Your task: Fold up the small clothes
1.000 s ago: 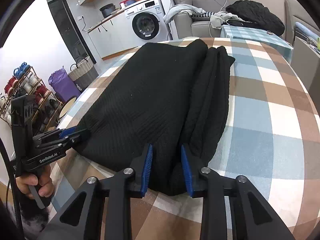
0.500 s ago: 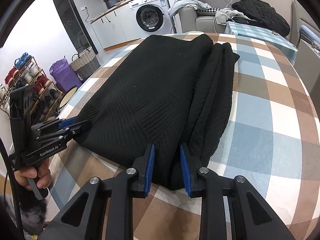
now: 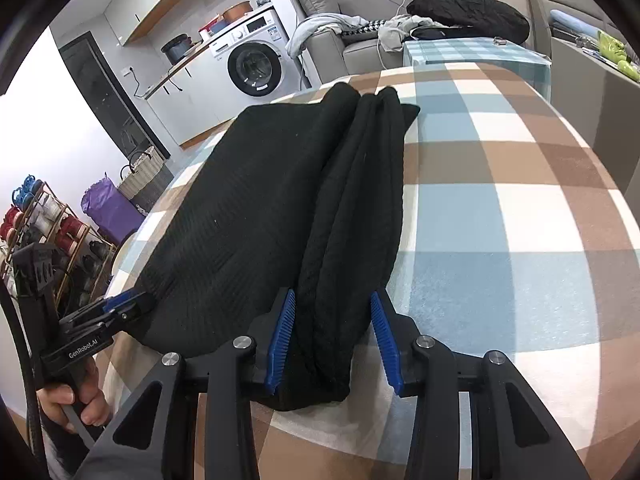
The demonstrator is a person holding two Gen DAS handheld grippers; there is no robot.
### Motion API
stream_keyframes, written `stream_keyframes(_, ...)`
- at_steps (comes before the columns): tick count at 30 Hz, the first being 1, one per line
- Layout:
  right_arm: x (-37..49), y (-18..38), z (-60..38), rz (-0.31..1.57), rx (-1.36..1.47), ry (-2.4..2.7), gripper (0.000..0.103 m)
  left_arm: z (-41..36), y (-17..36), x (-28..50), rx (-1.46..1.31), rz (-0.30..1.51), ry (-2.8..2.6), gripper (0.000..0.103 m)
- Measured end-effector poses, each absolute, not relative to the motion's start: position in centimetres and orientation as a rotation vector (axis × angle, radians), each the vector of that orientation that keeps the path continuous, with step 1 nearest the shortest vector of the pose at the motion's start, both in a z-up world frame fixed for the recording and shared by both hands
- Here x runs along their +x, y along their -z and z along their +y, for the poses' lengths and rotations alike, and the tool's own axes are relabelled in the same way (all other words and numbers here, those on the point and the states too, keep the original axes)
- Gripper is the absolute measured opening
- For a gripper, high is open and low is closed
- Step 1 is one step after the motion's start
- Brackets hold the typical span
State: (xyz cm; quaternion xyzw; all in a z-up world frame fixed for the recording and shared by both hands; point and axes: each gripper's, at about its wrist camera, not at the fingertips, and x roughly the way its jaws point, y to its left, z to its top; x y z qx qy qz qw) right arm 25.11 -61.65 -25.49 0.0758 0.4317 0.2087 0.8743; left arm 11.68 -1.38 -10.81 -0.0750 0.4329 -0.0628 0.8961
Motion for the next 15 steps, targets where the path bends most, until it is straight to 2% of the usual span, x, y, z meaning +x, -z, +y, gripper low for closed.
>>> stream_keyframes(3, 25.2, 26.0, -61.4, 0.904, 0.165, -0.433, 0.034, -1.4, 11.1, 12.0, -0.179, 0.901, 0.14, 0.044)
stream_keyframes(7, 24.8, 26.3, -61.3, 0.909, 0.155, -0.45, 0.019, -2.0, 11.0, 12.0, -0.159, 0.896, 0.16, 0.026)
stream_keyframes(10, 24.7, 26.2, -61.0, 0.929, 0.147, -0.478, 0.016, -2.5, 10.8, 11.7, -0.122, 0.889, 0.159, 0.023)
stream_keyframes(15, 23.9, 25.8, -60.5, 0.955, 0.104, -0.482, 0.016, -2.4, 10.6, 10.9, -0.102, 0.897, 0.162, 0.022)
